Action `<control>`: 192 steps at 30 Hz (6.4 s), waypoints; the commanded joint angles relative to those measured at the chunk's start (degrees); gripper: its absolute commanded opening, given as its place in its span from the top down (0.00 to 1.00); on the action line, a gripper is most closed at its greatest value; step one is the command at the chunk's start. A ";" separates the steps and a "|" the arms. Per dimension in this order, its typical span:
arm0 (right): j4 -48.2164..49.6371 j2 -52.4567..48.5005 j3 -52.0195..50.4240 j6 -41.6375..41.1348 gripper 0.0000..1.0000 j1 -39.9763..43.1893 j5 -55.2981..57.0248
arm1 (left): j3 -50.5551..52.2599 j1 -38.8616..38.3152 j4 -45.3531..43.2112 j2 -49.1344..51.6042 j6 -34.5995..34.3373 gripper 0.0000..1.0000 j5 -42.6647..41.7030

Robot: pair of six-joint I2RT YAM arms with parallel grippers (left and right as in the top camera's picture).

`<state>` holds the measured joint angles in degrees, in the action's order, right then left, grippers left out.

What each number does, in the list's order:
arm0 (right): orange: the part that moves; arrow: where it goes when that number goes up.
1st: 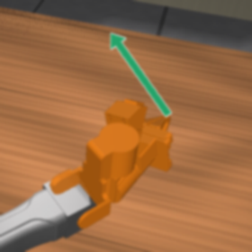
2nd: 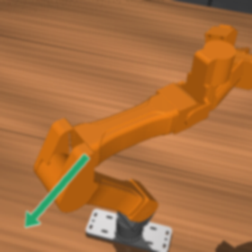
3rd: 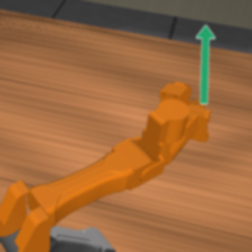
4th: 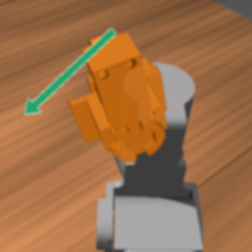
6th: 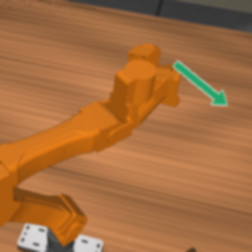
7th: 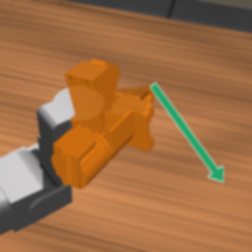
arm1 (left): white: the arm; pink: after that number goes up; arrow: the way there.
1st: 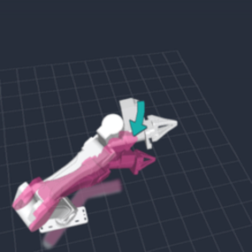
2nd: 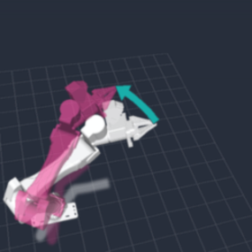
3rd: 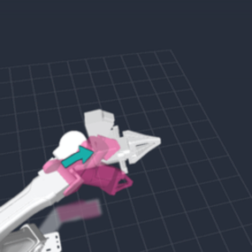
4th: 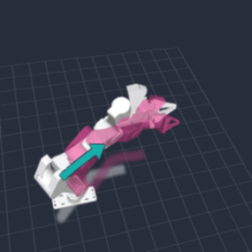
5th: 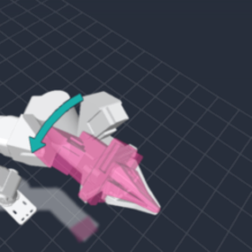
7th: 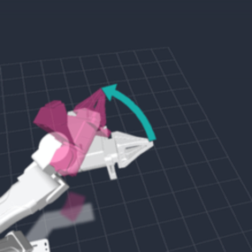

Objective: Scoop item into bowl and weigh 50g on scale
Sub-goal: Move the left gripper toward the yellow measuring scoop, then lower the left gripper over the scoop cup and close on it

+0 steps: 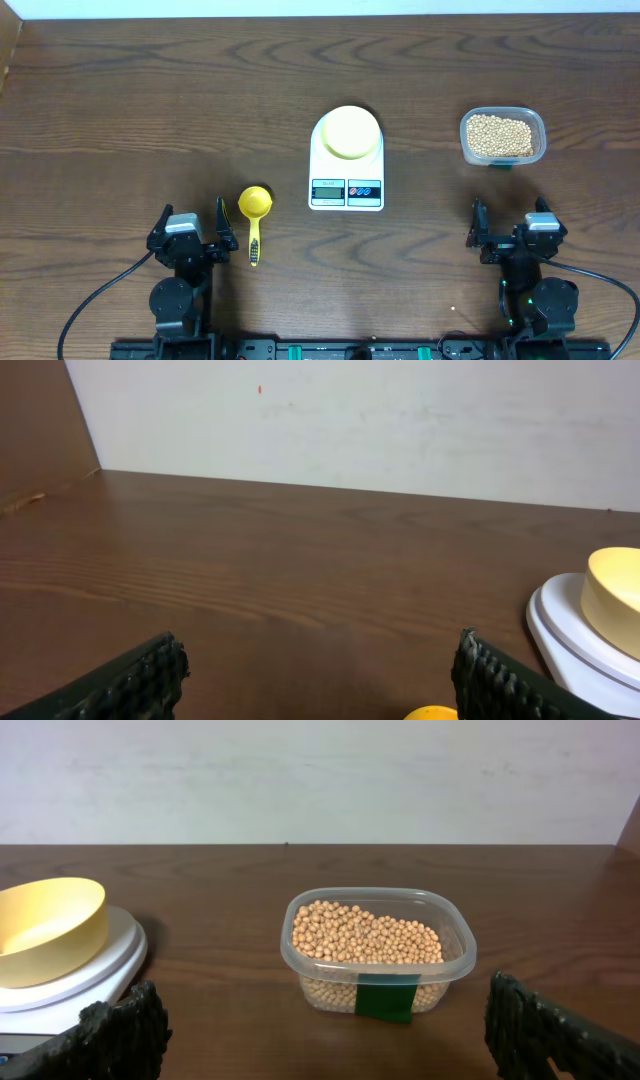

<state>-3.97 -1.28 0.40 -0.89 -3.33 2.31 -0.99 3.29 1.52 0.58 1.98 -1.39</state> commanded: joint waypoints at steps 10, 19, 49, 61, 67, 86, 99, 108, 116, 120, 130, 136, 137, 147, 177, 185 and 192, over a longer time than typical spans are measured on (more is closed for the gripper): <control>-0.17 0.02 -0.09 -0.76 0.01 0.39 -0.11 | 0.76 0.17 2.56 -0.35 1.01 0.13 0.50; -0.17 0.02 -0.09 -0.76 0.01 0.39 -0.11 | 0.76 0.17 2.56 -0.35 1.01 0.13 0.50; -0.17 0.02 -0.09 -0.76 0.01 0.39 -0.11 | 0.59 0.17 -16.98 -0.35 -38.71 0.13 -22.18; -0.17 0.02 -0.09 -0.76 0.01 0.39 -0.11 | -20.11 0.17 0.33 10.93 -22.47 0.13 -24.26; -0.17 0.02 -0.09 -0.76 0.01 0.39 -0.11 | -44.09 0.17 39.74 37.73 -16.85 0.13 -19.98; -0.17 0.02 -0.09 -0.76 0.01 0.39 -0.11 | -49.31 0.13 57.02 72.67 -10.78 0.13 -22.64; -0.17 0.02 -0.09 -0.76 0.01 0.39 -0.11 | -41.42 0.13 40.35 74.84 -10.75 0.13 -21.49; -0.17 0.02 -0.09 -0.76 0.01 0.39 -0.11 | -41.42 0.13 39.06 84.67 -6.47 0.20 -20.85; -0.17 0.02 -0.09 -0.76 0.01 0.39 -0.11 | -41.42 0.13 36.96 90.18 -4.09 0.22 -24.85; -0.17 0.02 -0.09 -0.76 0.01 0.39 -0.11 | -41.42 0.13 35.43 90.84 -4.09 0.29 -24.98; -0.17 0.02 -0.09 -0.76 0.01 0.39 -0.13 | -41.03 0.13 33.00 90.86 -4.11 0.32 -24.98; -0.17 0.02 -0.09 -0.76 0.01 0.39 -0.11 | -40.65 0.11 32.63 90.88 -4.13 0.40 -25.00; -0.17 0.02 -0.09 -0.76 0.01 0.39 -0.13 | -40.59 0.11 32.63 90.90 -4.15 0.39 -25.00; -0.17 0.02 -0.09 -0.76 0.01 0.39 -0.11 | -40.44 0.11 32.85 91.17 -4.13 0.42 -26.14; -0.17 0.02 -0.09 -0.76 0.01 0.39 -0.13 | -40.44 0.11 32.39 91.17 -4.13 0.72 -26.49; -0.17 0.02 -0.09 -0.76 0.01 0.39 -0.11 | -40.44 0.13 32.39 91.17 -4.15 0.80 -26.49; -0.17 0.02 -0.09 -0.76 0.01 0.39 -0.11 | -40.48 0.13 32.39 91.14 -4.85 0.88 -26.51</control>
<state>-3.97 -1.48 0.40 -1.02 -3.33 2.15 -42.00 3.33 34.00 90.78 -2.74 -27.62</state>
